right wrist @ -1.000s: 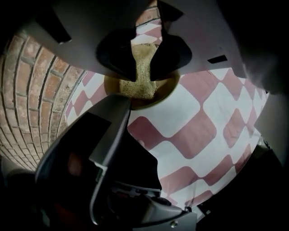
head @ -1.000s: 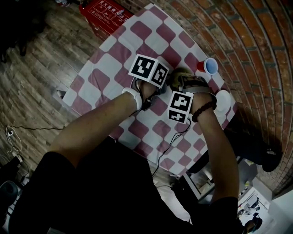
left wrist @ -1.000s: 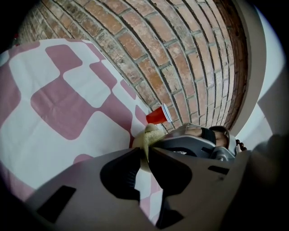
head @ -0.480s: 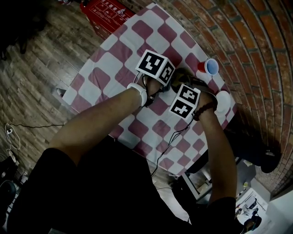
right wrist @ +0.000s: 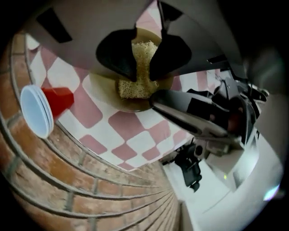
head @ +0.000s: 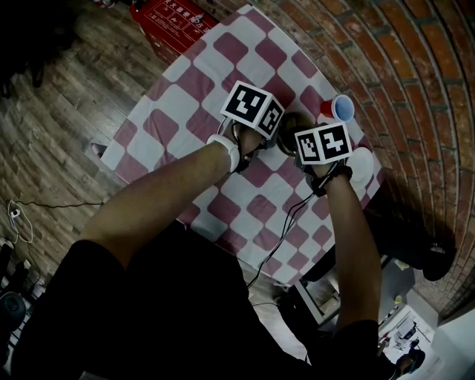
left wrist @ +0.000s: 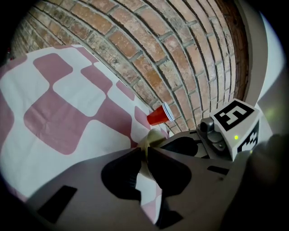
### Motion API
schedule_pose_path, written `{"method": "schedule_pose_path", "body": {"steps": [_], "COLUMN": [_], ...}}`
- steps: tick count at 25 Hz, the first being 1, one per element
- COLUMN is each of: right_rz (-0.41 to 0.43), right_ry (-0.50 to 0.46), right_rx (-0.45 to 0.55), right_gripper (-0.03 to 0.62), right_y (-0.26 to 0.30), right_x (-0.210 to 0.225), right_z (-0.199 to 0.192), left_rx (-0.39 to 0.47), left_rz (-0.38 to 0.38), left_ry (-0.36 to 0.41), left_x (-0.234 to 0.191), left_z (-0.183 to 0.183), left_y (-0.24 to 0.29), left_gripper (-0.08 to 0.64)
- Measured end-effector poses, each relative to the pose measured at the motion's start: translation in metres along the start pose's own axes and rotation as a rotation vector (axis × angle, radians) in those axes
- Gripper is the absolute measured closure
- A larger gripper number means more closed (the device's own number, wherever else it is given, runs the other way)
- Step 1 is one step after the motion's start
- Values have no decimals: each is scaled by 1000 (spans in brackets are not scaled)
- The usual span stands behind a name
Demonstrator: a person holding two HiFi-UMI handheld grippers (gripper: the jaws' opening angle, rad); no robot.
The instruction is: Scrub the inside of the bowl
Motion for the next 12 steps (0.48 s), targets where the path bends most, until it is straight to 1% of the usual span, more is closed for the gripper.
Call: {"method": "schedule_pose_path", "body": {"steps": [2, 3, 4, 5, 6, 7, 10, 11, 12], "right_rz": [33, 37, 26, -4, -53, -117, -356, -427, -479], "right_ry": [85, 96, 78, 26, -67, -198, -696, -844, -959], "right_rx": [46, 59, 64, 58, 38, 6, -137, -185, -224], "right_gripper": [482, 482, 482, 482, 482, 482, 482, 482, 482], "right_y": [-2, -3, -5, -7, -10, -13, -20, -20, -18], "right_x": [2, 2, 3, 2, 1, -1, -9, -9, -10], "right_z": [0, -1, -2, -2, -2, -1, 5, 6, 6], "left_rx": [4, 5, 4, 3, 1, 0, 5, 8, 10], "left_rz": [0, 1, 2, 2, 1, 2, 18, 26, 33], "left_ry": [-4, -6, -8, -7, -5, -2, 4, 3, 1], "left_x": [0, 0, 1, 1, 2, 3, 1, 0, -2], "left_z": [1, 1, 1, 0, 0, -1, 0, 0, 1], "left_y": [0, 0, 0, 0, 1, 1, 0, 0, 0], "left_gripper": [502, 502, 502, 502, 502, 502, 502, 502, 502]}}
Point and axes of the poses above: the fingertips, and each gripper's own axes: y forward along the fingers, x to its right, z out of its top, the point moved 3 cm from there along -y, backward along the fingers, and after that the axes turned 10 degrees about -y, right-handed, at the moved point
